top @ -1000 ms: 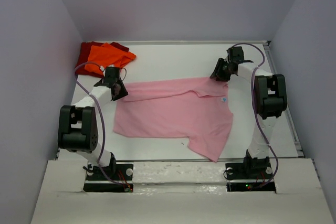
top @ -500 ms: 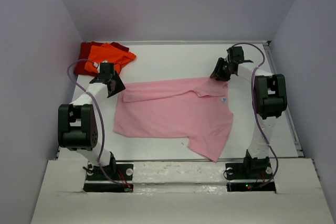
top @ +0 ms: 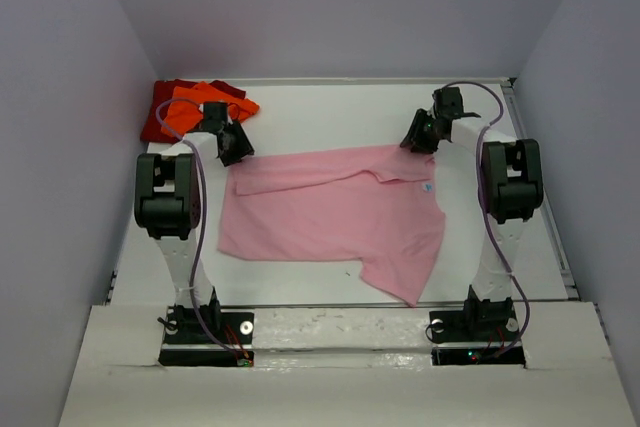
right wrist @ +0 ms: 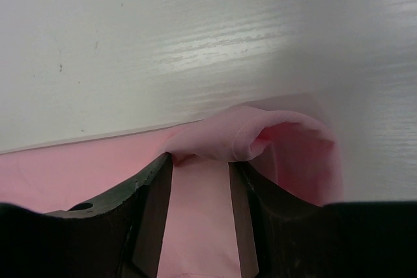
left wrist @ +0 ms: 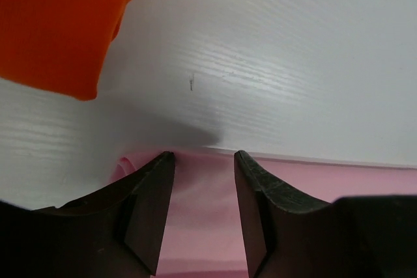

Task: Fold and stack the t-shirts
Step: Fold the flattened tshirt in 1/3 of the way

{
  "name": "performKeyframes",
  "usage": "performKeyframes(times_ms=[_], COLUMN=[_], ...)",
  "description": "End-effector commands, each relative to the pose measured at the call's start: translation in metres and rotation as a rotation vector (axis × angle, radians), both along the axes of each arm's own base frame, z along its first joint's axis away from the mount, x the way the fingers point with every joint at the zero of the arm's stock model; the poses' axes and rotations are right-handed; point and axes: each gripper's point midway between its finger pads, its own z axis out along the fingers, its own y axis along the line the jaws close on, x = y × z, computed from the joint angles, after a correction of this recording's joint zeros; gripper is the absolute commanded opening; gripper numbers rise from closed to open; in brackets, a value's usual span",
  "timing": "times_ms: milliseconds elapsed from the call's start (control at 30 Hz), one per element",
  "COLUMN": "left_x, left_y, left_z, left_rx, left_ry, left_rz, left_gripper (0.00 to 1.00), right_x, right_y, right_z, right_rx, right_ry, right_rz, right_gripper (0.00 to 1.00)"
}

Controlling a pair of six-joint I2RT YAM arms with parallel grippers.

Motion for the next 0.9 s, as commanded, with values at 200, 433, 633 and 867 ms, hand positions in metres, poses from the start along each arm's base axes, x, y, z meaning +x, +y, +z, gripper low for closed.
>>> performKeyframes(times_ms=[200,433,633,867], left_x=[0.023,0.045,0.075,0.081], left_y=[-0.006,-0.007,-0.009,-0.020], left_z=[0.000,0.006,0.019,0.058], left_rx=[-0.028,-0.027,-0.025,-0.050], left_ry=[-0.005,-0.032,-0.092,-0.170], left_rz=[-0.037,-0.030,-0.027,-0.043], left_gripper=[0.55,0.54,0.54,0.52], right_x=[0.036,0.055,0.069,0.075], right_y=[-0.025,-0.031,-0.036,-0.040], right_z=[0.008,0.000,-0.010,-0.007], right_rx=[-0.072,-0.085,-0.090,-0.086], right_ry=[-0.016,-0.008,0.003,-0.014], right_rz=[-0.085,-0.090,-0.089,-0.085], right_gripper=[0.46,0.46,0.47,0.47])
